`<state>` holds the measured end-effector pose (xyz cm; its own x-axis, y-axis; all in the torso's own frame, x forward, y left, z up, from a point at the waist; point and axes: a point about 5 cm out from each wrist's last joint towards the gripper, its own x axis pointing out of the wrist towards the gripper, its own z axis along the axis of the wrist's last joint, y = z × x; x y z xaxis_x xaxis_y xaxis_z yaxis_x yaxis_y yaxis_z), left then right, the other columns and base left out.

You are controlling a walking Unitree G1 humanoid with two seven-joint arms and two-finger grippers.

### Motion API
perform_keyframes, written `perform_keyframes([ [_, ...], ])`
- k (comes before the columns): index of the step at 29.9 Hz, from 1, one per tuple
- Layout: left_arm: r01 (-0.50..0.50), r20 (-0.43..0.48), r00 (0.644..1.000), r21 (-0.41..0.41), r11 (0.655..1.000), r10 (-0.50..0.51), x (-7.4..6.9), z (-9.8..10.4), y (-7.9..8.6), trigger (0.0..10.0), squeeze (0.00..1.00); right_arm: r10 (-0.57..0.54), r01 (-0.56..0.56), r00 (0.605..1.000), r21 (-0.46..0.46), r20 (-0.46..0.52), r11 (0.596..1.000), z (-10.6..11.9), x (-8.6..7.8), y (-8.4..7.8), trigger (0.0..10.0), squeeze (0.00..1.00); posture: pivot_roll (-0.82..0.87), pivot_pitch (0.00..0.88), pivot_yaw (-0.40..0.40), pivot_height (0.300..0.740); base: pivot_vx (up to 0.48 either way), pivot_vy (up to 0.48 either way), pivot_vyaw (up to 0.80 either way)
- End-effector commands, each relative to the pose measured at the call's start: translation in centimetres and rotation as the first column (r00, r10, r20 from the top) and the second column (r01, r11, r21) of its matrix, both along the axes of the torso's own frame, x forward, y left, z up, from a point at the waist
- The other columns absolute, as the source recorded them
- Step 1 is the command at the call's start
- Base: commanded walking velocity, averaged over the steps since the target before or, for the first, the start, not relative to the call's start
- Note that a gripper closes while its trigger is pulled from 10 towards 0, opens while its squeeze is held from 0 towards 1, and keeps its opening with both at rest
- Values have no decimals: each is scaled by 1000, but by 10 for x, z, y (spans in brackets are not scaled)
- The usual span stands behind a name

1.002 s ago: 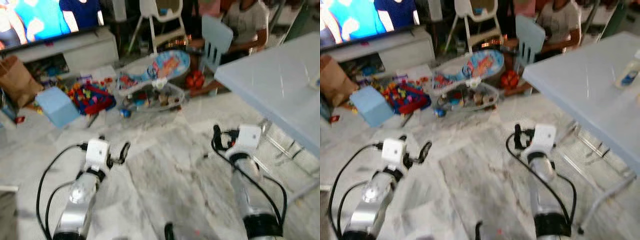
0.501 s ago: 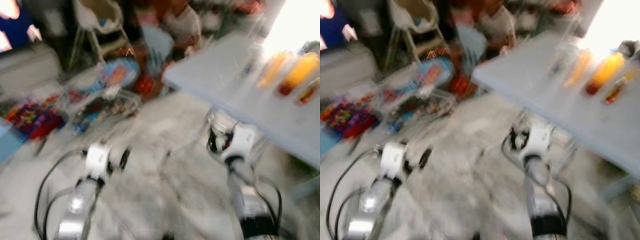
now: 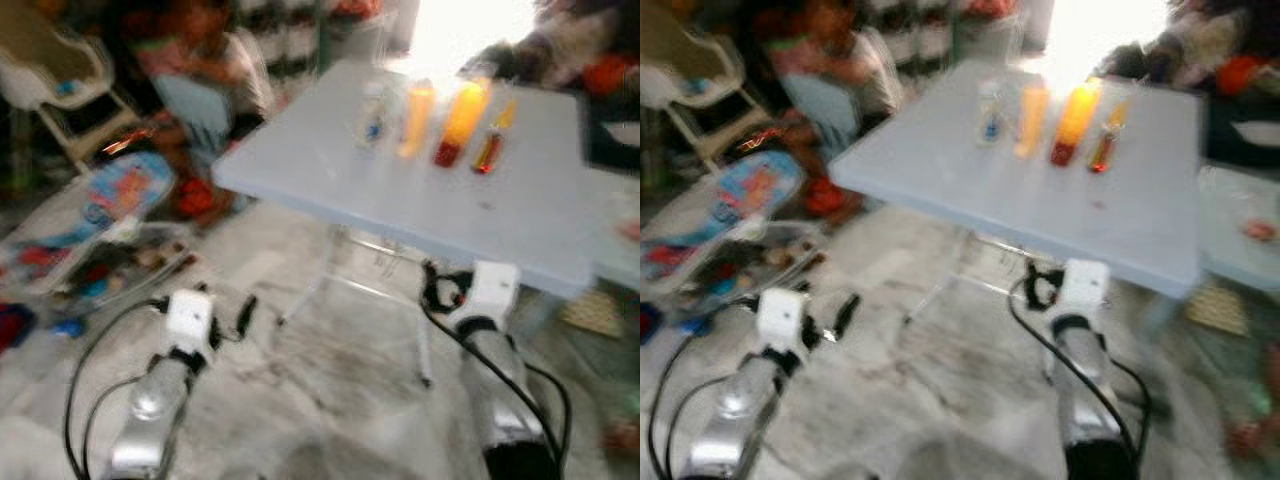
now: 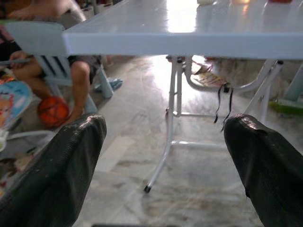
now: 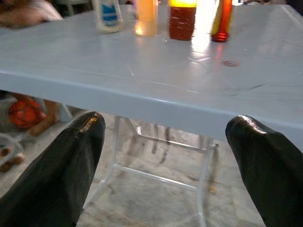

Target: Restocking fridge

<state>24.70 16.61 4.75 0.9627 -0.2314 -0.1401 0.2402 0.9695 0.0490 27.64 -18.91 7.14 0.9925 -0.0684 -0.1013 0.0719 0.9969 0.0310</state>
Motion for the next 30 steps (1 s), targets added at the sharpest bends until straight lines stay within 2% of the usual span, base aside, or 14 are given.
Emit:
perform_keyframes([
  [1,-9,37,999,-27,1000,10,5,8,-4,10000,0,-6,9,998,-54,55,998,14,3,-6,10000,0,-10,0,-1,740,292,0,0],
  [4,-41,81,996,-43,998,45,9,18,-1,10000,0,-4,10,998,-91,68,996,19,2,-6,10000,0,-14,0,-3,740,296,0,0],
  [9,-54,123,991,-58,997,61,13,30,2,10000,0,-1,6,998,-91,62,996,22,0,-3,10000,0,-21,0,3,740,302,0,0],
  [11,-43,142,988,-62,997,52,15,36,0,10000,0,-8,17,999,-179,50,984,23,-1,-2,10000,0,-27,0,4,740,313,0,0],
  [12,-35,148,988,-64,997,44,16,37,-1,10000,0,24,-13,998,-199,50,980,23,-1,0,10000,0,-27,0,5,740,334,0,0],
  [15,-23,150,988,-64,998,33,16,38,-4,10000,0,40,-29,998,-190,53,981,24,-1,1,10000,0,-32,0,8,740,431,0,0],
  [26,5,157,988,-69,998,6,22,42,-12,10000,0,-12,39,992,-212,124,976,39,6,-7,10000,0,-37,0,4,740,476,0,0],
  [30,-11,158,987,-76,997,22,26,43,-11,10000,0,-15,48,987,-203,161,978,47,15,-6,10000,0,-43,0,8,740,458,0,0],
])
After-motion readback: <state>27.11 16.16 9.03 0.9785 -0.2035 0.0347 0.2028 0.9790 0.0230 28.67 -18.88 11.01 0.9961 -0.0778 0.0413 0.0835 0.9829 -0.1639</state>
